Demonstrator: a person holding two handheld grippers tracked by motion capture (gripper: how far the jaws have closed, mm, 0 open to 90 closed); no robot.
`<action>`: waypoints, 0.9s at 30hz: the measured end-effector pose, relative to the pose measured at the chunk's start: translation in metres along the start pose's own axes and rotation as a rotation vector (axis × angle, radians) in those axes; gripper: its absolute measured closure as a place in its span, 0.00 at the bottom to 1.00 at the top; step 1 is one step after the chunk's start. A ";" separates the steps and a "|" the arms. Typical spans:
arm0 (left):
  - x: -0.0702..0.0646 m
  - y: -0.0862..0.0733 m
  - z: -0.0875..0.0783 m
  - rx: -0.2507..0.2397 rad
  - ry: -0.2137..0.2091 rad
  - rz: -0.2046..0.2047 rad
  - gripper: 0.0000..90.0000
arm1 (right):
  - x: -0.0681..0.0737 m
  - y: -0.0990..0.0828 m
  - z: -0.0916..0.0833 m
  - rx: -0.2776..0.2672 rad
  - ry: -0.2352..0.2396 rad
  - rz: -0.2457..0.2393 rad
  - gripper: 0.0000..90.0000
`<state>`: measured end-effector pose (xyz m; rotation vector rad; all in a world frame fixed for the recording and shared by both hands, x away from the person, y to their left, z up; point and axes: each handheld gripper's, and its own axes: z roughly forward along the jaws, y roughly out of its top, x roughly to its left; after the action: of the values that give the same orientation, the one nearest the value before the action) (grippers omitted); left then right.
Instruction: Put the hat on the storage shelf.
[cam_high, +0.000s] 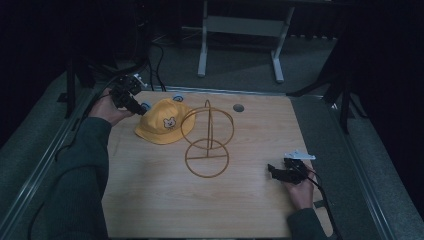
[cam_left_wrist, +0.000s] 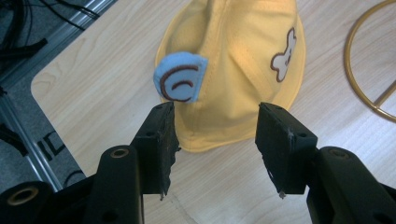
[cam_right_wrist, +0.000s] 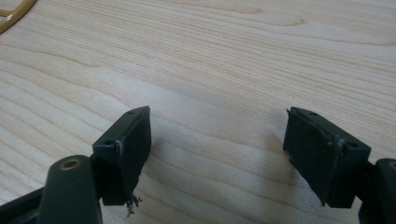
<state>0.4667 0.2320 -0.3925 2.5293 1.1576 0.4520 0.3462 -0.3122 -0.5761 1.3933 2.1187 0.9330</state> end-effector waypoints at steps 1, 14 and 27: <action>0.000 0.001 0.000 0.001 0.000 0.006 0.53 | 0.000 0.000 0.000 0.000 0.000 0.000 0.26; -0.002 0.021 0.006 0.009 -0.029 0.013 0.54 | 0.000 0.000 0.000 0.000 0.000 0.000 0.26; -0.003 0.041 0.024 0.030 -0.058 0.025 0.59 | 0.000 0.000 0.000 0.001 0.002 -0.001 0.26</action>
<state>0.5019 0.2001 -0.3971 2.5673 1.1211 0.3678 0.3463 -0.3123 -0.5761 1.3915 2.1214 0.9336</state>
